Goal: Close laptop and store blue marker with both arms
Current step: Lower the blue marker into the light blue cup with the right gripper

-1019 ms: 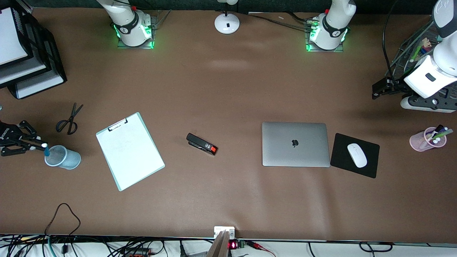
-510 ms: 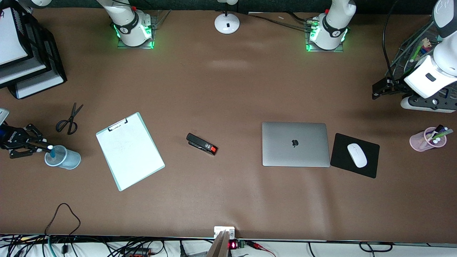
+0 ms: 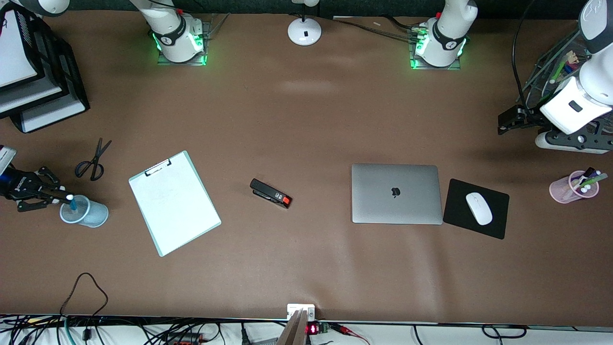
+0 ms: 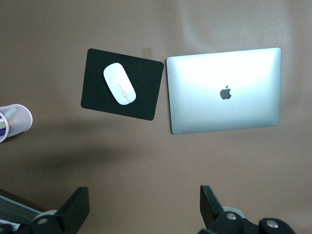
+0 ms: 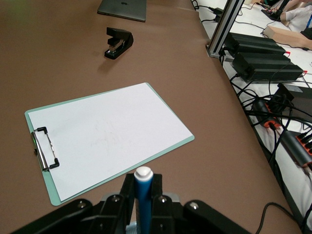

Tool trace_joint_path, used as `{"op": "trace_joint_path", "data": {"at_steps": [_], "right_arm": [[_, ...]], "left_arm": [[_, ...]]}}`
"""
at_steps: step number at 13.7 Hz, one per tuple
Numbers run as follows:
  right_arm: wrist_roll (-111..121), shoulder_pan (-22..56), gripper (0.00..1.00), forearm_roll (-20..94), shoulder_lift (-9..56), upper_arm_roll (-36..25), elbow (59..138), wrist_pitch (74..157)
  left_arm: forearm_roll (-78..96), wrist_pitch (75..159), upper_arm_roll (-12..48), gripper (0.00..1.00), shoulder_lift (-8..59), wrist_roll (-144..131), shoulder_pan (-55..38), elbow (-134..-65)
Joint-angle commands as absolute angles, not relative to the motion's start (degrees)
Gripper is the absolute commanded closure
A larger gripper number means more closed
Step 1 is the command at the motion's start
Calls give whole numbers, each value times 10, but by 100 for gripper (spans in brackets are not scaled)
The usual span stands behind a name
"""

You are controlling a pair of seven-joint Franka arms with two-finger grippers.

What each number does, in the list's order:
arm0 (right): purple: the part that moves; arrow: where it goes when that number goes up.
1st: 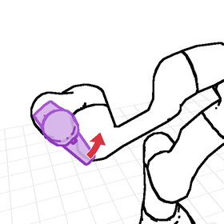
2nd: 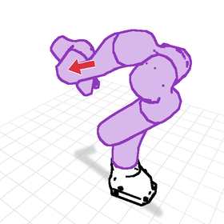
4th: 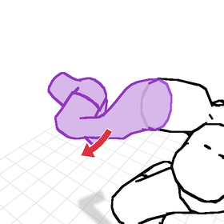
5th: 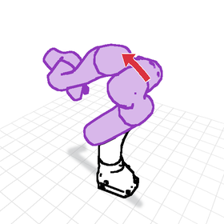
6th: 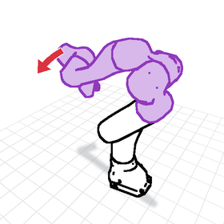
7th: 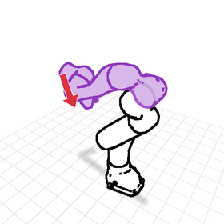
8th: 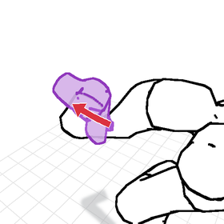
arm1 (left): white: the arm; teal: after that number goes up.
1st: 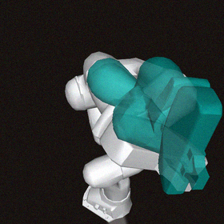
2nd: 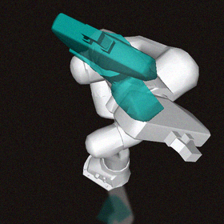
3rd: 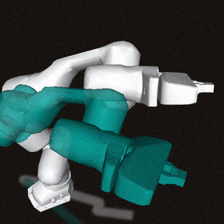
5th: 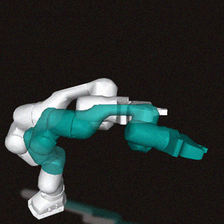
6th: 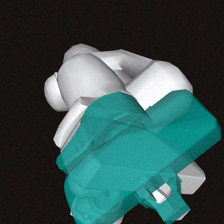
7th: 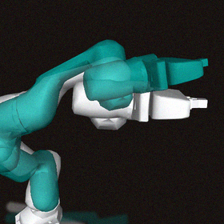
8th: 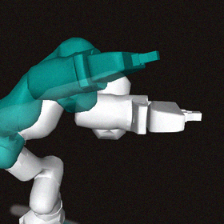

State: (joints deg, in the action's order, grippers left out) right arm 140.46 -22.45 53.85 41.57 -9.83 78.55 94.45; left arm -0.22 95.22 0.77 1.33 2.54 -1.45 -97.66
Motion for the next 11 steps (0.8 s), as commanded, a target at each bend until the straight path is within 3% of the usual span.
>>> {"op": "trace_joint_path", "data": {"at_steps": [1,11], "right_arm": [[1413,-239,100,553,435,-91,767,934],[1413,-239,100,553,476,-92,727,949]], "left_arm": [[1,936,3,0,23,22,-20,-955],[1,935,3,0,24,21,-21,-954]]}}
